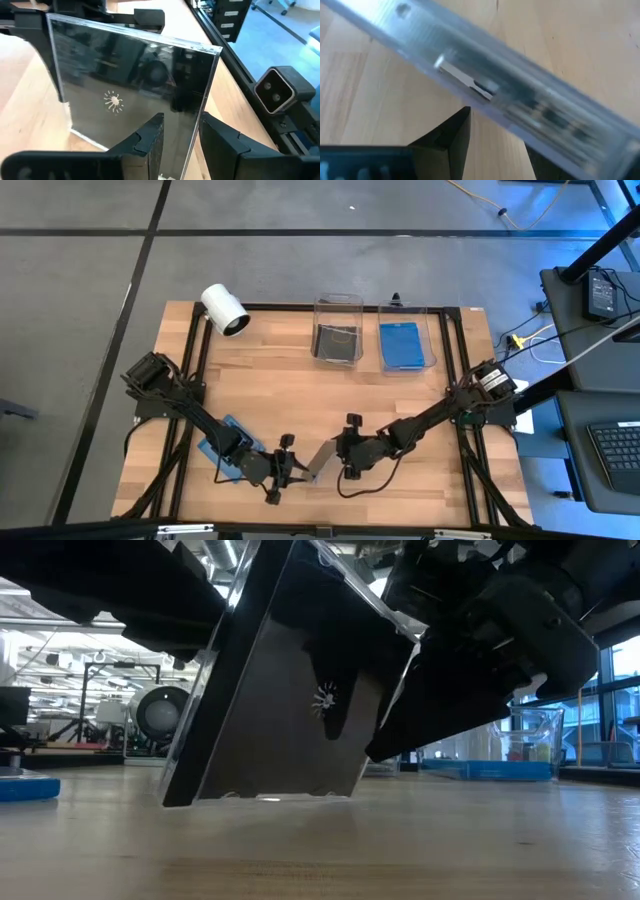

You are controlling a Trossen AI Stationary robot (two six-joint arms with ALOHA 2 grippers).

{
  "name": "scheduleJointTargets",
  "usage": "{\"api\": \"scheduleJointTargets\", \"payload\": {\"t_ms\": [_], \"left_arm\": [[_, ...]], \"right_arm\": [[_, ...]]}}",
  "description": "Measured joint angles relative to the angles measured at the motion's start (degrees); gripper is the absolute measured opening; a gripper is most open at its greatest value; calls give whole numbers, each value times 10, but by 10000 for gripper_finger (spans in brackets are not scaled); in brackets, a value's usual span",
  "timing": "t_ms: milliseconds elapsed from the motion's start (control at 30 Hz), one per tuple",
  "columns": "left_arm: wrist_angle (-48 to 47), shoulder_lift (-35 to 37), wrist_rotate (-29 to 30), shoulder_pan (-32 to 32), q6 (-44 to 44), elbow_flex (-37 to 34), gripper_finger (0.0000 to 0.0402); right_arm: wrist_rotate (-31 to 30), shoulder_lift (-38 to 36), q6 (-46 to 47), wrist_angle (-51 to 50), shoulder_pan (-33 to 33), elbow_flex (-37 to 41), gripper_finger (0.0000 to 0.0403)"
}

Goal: Pick & place jewel cases by type
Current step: Put the black CD case into the left transparent bin

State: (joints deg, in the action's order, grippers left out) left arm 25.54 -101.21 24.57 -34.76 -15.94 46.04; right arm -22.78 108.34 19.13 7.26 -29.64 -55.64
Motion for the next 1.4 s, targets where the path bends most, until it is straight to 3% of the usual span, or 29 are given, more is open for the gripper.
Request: {"api": "scheduleJointTargets", "payload": {"t_ms": [1400], "left_arm": [[-25, 16, 74, 0, -45, -1, 116]], "right_arm": [[12, -38, 45, -102, -26, 1, 172]]}}
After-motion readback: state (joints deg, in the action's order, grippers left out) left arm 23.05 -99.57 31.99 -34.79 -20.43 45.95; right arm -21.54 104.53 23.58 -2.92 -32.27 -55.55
